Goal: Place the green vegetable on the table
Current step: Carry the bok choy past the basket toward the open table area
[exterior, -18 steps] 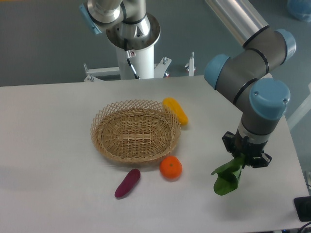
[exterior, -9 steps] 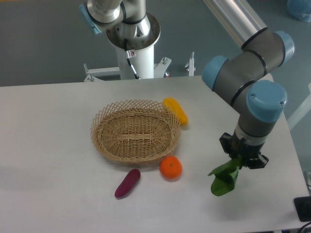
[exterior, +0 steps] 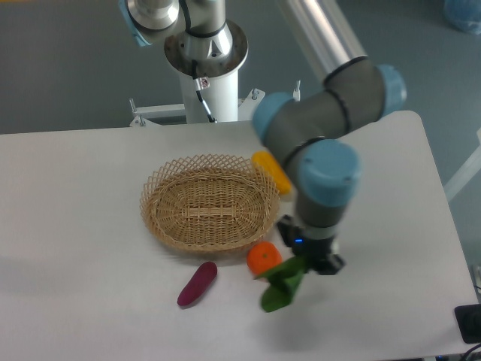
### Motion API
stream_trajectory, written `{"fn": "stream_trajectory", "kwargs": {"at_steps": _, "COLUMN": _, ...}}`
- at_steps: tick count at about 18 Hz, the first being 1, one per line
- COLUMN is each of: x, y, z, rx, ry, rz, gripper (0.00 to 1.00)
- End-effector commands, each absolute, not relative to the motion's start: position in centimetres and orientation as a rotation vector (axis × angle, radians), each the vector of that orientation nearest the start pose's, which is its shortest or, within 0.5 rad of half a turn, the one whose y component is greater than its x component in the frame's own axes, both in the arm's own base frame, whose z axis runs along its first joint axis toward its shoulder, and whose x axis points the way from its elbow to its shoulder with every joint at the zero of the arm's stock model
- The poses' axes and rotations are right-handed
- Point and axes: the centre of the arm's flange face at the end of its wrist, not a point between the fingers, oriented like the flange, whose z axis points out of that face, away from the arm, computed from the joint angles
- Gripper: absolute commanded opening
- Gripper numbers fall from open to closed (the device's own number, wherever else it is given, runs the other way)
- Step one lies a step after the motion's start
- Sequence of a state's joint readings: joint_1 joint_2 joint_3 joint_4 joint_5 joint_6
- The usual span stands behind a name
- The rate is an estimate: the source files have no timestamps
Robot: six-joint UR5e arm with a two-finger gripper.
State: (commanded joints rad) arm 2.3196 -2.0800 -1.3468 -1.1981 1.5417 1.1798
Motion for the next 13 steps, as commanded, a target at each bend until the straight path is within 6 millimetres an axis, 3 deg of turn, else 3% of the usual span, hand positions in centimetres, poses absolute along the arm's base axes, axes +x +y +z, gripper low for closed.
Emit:
{"fn": "stream_trajectory", "kwargs": {"at_steps": 5, "x": -29.6, "y": 64.6, "z": 31.6, "rx": -2.984, "ry": 0.744, "rz": 0.047, "gripper": 0.11}}
{"fn": "stream_trajectory", "kwargs": {"at_steps": 10, "x": -21.4, "y": 67.8, "z": 30.5, "rx": -2.967, "ry": 0.839, "rz": 0.017, "gripper": 0.11}}
{"fn": "stream_trajectory", "kwargs": {"at_steps": 13, "x": -17.7, "y": 69.1, "z": 29.5, "rx": -2.952, "ry": 0.921, "rz": 0.002, "gripper": 0.11}}
